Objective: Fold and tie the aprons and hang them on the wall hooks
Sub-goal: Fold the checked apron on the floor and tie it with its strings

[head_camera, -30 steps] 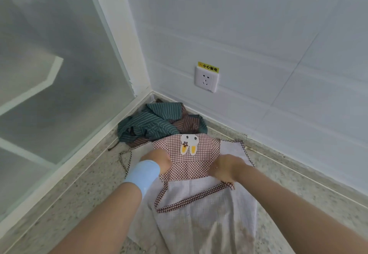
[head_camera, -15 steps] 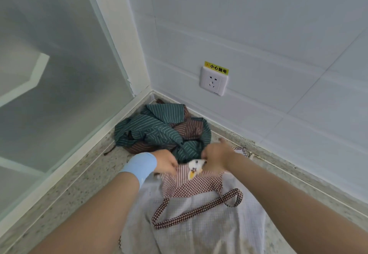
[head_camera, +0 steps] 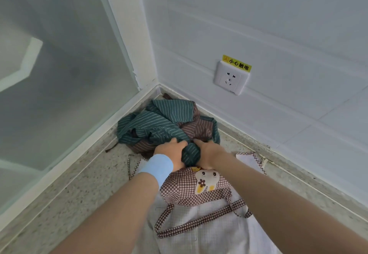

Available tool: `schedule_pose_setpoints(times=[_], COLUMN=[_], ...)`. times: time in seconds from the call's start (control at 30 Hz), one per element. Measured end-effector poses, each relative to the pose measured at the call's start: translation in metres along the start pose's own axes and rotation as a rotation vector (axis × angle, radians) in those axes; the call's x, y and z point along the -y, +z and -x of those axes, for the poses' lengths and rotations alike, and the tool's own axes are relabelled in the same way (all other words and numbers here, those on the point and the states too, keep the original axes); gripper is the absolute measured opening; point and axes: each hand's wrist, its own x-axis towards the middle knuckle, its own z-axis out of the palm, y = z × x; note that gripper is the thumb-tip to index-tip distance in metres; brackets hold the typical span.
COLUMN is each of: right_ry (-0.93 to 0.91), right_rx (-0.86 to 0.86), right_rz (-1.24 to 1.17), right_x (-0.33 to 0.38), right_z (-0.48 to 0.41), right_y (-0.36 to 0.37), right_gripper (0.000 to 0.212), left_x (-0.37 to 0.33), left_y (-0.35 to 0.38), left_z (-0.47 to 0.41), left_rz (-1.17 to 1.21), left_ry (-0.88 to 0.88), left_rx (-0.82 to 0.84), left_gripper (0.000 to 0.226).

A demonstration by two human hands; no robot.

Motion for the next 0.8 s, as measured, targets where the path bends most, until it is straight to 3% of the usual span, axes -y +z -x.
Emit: schedule_pose_setpoints(times=[0.07,0.13,0.23,0.3,0.4,0.5,0.6,0.7,0.73,0.8], right_ry=[-0.015,0.001,-0.005,-0.034,-0.088,-0.232,-0.308,-0.211,-0.192,-0.175], right_rx=[-0.076,-0.145,-0.241,-0.325,-0.504,-0.658,-0.514,-0.261,-0.186,-0.11], right_rz=[-0.095,-0.207,-0.279,-0.296,-0.388,-0.506,-0.465,-0.33,-0.297,-0.29], right_x=[0.009,0.019,0.035,0.046,0.057,0.062,0.06,0.053,0.05,0.05], right_z=[-0.016,-0.03,-0.048,-0.059,-0.072,-0.083,-0.087,-0.092,-0.093,-0.09], right_y=[-0.002,-0.011,-0.033,-0.049,-0.069,-0.078,-0.071,-0.058,-0.058,-0.062], right_gripper=[0.053,0.025,0.014,0.017,0.023,0.013,0.037,0.074,0.082,0.087], left_x=[0.002,0.009,0.031,0.045,0.06,0.07,0.076,0.08,0.083,0.088], left_y=[-0.006,-0.019,-0.044,-0.058,-0.074,-0.077,-0.06,-0.032,-0.026,-0.017], left_z=[-0.007,-0.017,-0.033,-0.04,-0.043,-0.047,-0.033,-0.02,-0.021,-0.028], left_rz=[0.11,0.188,0.168,0.201,0.377,0.495,0.536,0.046,-0.102,-0.254], left_ry=[-0.085,-0.156,-0.192,-0.209,-0.173,-0.033,0.079,0.309,0.355,0.286], left_rx=[0.012,0.041,0.013,-0.165,-0.562,-0.749,-0.775,-0.836,-0.743,-0.445], left_gripper=[0.041,0.033,0.032,0.031,0.03,0.038,0.052,0.038,0.037,0.05])
